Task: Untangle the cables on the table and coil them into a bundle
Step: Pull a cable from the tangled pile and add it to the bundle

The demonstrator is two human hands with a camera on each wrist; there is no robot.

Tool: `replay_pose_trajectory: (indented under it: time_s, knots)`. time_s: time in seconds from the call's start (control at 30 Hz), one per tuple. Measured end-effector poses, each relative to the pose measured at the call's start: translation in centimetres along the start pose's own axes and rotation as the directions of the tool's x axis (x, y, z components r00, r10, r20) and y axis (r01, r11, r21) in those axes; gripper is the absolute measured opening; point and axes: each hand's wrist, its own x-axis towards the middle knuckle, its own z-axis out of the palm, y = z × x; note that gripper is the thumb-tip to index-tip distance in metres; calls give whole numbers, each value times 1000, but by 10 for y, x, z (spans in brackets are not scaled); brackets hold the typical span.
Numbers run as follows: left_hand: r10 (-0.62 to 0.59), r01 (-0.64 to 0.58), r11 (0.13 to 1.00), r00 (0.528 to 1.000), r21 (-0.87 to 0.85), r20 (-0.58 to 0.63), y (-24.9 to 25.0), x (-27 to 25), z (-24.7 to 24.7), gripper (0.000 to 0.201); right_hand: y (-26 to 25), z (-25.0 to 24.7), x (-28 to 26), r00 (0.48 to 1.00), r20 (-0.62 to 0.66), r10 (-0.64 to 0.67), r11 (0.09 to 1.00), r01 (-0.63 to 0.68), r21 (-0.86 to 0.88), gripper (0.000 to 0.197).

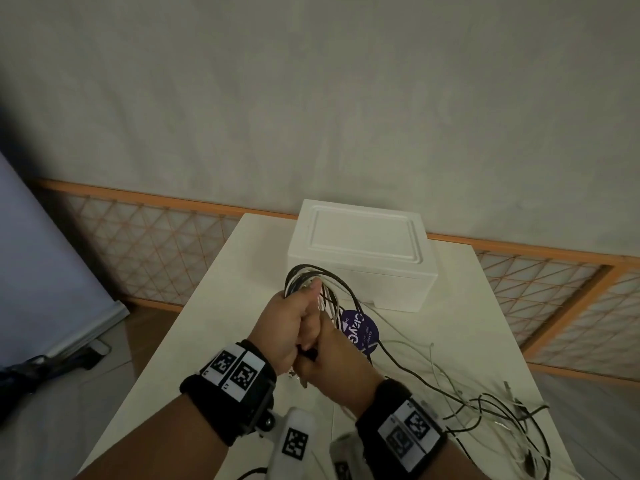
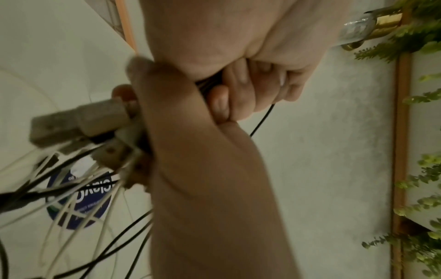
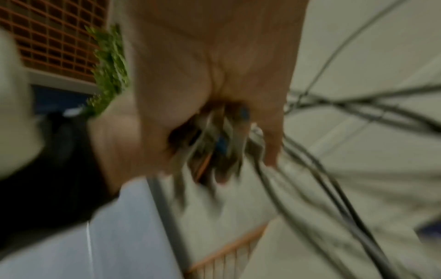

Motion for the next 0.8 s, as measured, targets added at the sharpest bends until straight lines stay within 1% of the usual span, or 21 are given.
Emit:
replay_pose_trajectory:
  time_s: [0.03,0.07,0.1,0.13,0.17,0.2,0.23,0.27,0.3,0.33,0.37,0.4,0.43,0.47,0.53,0.57,0.6,0.63,0.67,0.7,0.8]
  knots:
    - [-17,16,1000,1000,-27,-20,1,2,-2,59,1,-11,1,995,99,-31,999,34,-33,46]
    - [-31,29,998,999,-51,-37,1,4,-6,58,1,-26,2,982,174,-72,990,91,-104,50]
    - [-44,41,997,998,-65,-50,3,6,-10,57,0,-41,3,976,186,-113,975,145,-169,51]
    - [-55,51,996,997,-71,-55,5,6,-13,56,-3,-58,2,983,114,-146,965,166,-201,48]
    - [-60,56,995,997,-80,-45,6,6,-15,54,-7,-72,3,984,-42,-175,963,162,-213,44]
    - [-68,66,993,998,-99,-18,6,4,-15,53,-8,-82,6,949,-213,-232,953,178,-244,44]
    - [-78,81,990,997,-115,28,6,2,-14,53,-11,-86,11,904,-317,-287,939,198,-283,49]
    - [-81,93,988,992,-126,98,5,-1,-11,52,-13,-86,17,886,-336,-321,925,217,-314,57]
    - [-72,98,986,980,-137,186,3,-4,-7,50,-13,-83,24,892,-302,-337,916,237,-323,65]
    - [-55,97,985,961,-143,272,2,-7,-3,49,-12,-77,29,909,-249,-334,919,257,-298,68]
    - [-39,91,986,939,-138,342,2,-10,0,52,-12,-72,34,923,-203,-326,933,279,-228,64]
    - [-26,80,989,920,-124,391,2,-13,2,54,-14,-68,37,936,-186,-299,953,282,-110,56]
    - [-21,75,991,905,-111,425,3,-13,2,55,-13,-65,40,954,-172,-247,965,258,41,46]
    - [-18,72,992,895,-104,446,4,-13,0,54,-17,-62,41,964,-161,-212,961,236,145,36]
    - [-3,52,994,887,-95,461,8,-13,-2,51,-25,-57,44,986,-124,-110,946,142,293,14]
    - [19,30,995,885,-96,465,10,-14,-4,49,-30,-55,44,995,-94,-23,906,61,419,7]
    - [45,4,994,884,-105,465,11,-13,-5,46,-34,-51,42,998,-40,42,854,-15,520,5]
    - [63,-10,993,889,-119,454,12,-13,-7,43,-36,-47,42,997,-11,71,818,-52,573,6]
    - [71,-19,993,895,-120,440,12,-13,-9,37,-35,-42,42,997,-12,80,803,-58,593,6]
    - [70,-26,994,900,-107,430,13,-14,-10,31,-35,-37,42,996,11,83,767,-71,637,4]
    - [42,-46,999,918,0,394,13,-16,-7,35,-30,-32,42,985,104,141,599,-168,783,14]
